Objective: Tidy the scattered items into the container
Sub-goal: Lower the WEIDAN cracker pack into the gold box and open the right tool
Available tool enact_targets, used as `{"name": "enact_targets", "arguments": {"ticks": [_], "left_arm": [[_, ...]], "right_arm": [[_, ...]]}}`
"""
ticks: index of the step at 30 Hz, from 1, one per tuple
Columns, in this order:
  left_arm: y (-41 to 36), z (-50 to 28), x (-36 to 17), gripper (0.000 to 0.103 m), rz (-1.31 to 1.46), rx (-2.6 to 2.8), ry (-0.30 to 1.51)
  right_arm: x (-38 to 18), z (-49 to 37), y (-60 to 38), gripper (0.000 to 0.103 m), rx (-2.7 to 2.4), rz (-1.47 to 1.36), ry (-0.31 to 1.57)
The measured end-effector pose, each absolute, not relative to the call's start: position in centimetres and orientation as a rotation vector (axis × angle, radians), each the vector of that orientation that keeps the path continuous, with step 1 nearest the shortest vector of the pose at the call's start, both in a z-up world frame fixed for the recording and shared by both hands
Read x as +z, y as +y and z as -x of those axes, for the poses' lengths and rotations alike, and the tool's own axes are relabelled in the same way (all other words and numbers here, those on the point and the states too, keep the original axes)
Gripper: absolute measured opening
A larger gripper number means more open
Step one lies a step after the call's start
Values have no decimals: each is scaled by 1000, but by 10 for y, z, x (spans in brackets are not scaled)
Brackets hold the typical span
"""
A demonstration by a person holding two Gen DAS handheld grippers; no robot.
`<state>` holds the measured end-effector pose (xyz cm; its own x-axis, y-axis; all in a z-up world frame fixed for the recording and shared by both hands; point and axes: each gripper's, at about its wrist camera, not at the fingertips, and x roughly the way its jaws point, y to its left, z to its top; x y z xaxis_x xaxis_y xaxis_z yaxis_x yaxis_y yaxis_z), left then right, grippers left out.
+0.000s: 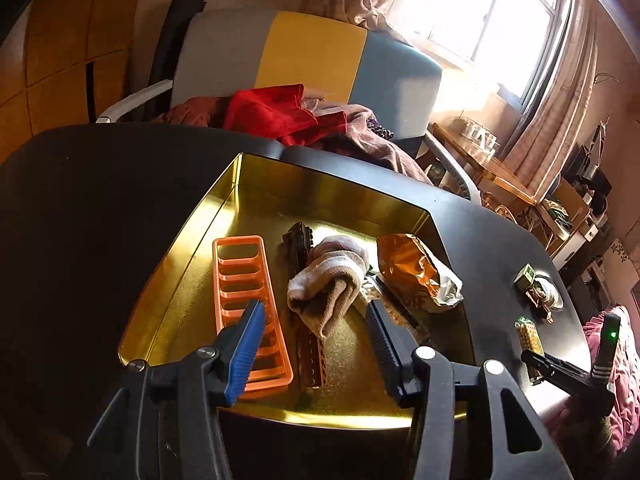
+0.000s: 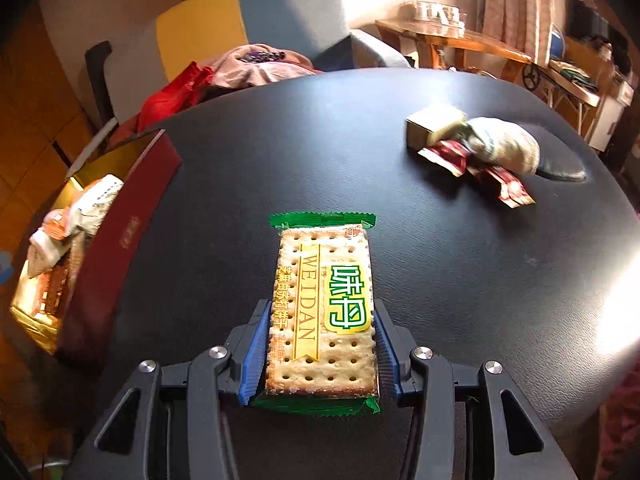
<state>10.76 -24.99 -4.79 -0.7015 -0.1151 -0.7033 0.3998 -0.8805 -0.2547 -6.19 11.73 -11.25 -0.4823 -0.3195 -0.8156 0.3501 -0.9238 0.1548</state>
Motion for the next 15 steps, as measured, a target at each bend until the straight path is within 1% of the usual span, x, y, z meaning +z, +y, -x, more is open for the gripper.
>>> {"name": "enact_targets", "arguments": {"ticks": [9,15], "left_arm": [[-231,-114,-55,53,-1083,-2624,575],[-223,-121,-55,53,-1087,-2638,555]], "right_arm": [[-61,30,43,48,-2292,-1109,65],[-42,15,-31,48,-2159,-1019,137]]}}
